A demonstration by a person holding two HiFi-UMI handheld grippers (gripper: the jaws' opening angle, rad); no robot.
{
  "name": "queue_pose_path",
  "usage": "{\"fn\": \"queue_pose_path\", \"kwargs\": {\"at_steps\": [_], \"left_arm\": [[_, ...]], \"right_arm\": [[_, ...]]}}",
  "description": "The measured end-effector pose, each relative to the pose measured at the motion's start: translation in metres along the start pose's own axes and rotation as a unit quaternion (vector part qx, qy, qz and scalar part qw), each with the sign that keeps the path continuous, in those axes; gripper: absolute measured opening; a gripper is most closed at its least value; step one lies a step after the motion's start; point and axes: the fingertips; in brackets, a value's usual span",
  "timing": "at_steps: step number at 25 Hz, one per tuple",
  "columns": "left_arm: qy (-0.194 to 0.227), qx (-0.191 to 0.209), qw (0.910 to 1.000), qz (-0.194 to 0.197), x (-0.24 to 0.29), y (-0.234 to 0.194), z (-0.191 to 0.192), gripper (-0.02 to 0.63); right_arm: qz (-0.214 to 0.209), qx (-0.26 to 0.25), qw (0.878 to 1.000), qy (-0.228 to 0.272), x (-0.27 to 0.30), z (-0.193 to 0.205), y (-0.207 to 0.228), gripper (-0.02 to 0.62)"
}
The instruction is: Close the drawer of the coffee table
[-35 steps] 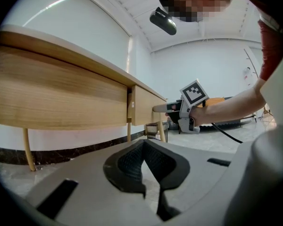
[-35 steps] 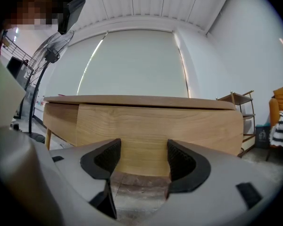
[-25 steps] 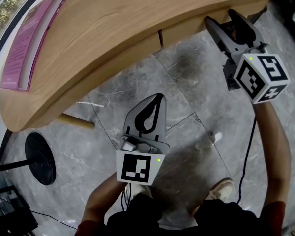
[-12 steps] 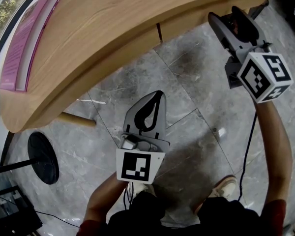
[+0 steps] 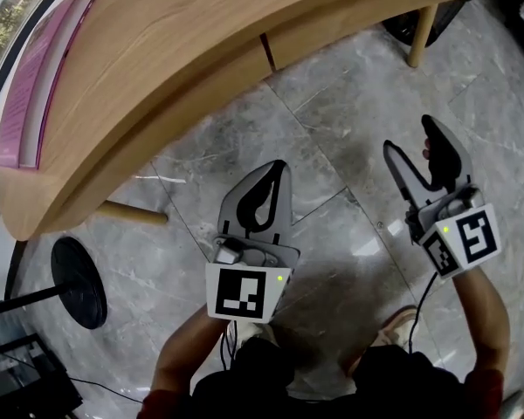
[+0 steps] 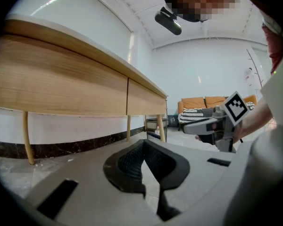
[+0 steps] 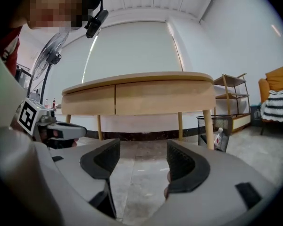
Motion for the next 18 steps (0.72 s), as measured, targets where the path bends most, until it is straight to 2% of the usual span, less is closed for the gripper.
{"fn": "queue_pose_path", "kwargs": {"at_steps": [5,12,18], "left_arm": [[0.003,0.008,1.0000,0.000,-0.003,0.008,0.006,0.006],[0.013,0.008,0.9998,-0.008,-0.015,0.015,0.011,0.006],[0.009,0.015,0.9998,-0.013,-0.025,0.020,0.022,0.006]], "right_arm": [[0.032,0.019,0.999,-0.006,-0.038,0.022,-0.009,0.295],[0.088,0.023,0.996,0.025,-0.073,0.022,-0.014,0.295],[0.099,0.011,0.995,0.017,-0.086,0.043,-0.019,0.295]]}}
Point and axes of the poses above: the fingertips, and each gripper's own axes: x forward along the fingers, y to its right, z out of its underside, and after that the axes turned 3 degrees about x, right-handed
